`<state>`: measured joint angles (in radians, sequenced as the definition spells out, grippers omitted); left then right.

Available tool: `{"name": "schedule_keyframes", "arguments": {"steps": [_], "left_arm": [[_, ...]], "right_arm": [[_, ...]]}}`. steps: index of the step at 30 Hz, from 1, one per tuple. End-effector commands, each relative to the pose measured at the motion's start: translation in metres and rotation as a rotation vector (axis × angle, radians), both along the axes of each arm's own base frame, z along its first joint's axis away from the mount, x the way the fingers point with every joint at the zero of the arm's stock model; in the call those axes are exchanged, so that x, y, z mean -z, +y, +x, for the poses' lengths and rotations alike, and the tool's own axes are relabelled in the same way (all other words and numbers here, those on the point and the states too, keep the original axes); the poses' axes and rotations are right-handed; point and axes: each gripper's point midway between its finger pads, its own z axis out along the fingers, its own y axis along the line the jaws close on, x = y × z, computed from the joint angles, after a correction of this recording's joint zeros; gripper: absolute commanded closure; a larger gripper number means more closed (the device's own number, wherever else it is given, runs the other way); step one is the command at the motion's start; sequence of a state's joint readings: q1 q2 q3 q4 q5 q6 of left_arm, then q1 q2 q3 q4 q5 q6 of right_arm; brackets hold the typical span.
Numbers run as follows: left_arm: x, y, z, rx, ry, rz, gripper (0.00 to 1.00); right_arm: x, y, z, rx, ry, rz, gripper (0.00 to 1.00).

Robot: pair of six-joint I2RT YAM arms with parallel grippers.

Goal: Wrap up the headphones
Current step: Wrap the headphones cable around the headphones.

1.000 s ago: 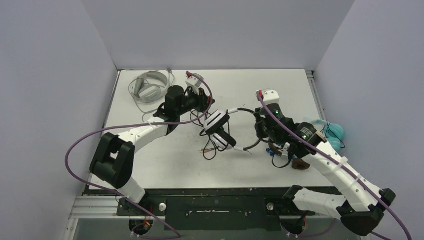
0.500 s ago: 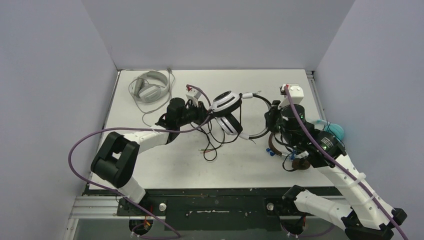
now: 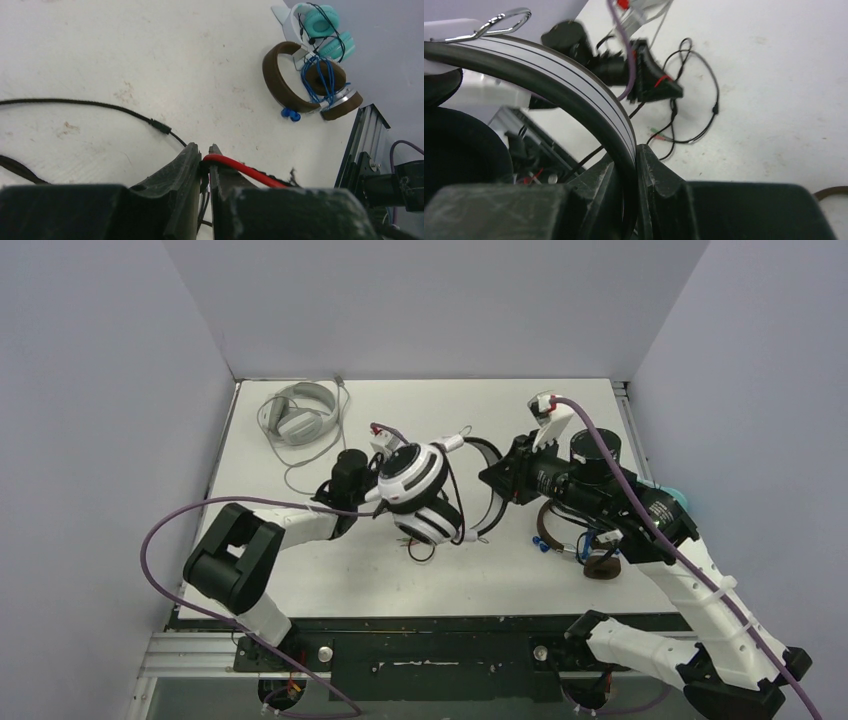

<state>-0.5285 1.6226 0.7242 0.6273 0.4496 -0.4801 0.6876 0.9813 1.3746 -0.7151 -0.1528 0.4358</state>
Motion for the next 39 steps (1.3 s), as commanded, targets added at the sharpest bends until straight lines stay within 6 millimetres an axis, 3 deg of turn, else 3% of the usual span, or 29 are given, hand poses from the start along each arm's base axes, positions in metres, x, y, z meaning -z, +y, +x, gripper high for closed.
{"name": "schedule_keyframes", "arguments": {"steps": [1,7,14,21,31,39], "left_arm": [[-0.05,-0.007,0.034,0.006,-0.172,-0.063,0.89],[-0.083,-0.012,0.074,0.023,-0.221,-0.064,0.89],[-0.121,-0.004,0.102,-0.019,-0.287,-0.003,0.88],[-0.142,0.002,0.102,-0.032,-0.315,0.023,0.87],[-0.164,0.02,0.097,-0.106,-0.361,0.071,0.87],[-0.179,0.037,0.079,-0.149,-0.352,0.105,0.87]], "right_arm": [[-0.014,0.03,-0.053,-0.357,0.014,0.054,1.0],[0.06,0.038,-0.074,-0.478,0.181,-0.088,1.0],[0.128,0.007,-0.054,-0.271,0.278,-0.408,1.0],[0.18,-0.026,-0.034,-0.097,0.352,-0.654,1.0],[0.19,-0.068,-0.005,0.194,0.349,-0.845,1.0],[0.178,-0.105,0.027,0.479,0.301,-0.947,1.0]]}}
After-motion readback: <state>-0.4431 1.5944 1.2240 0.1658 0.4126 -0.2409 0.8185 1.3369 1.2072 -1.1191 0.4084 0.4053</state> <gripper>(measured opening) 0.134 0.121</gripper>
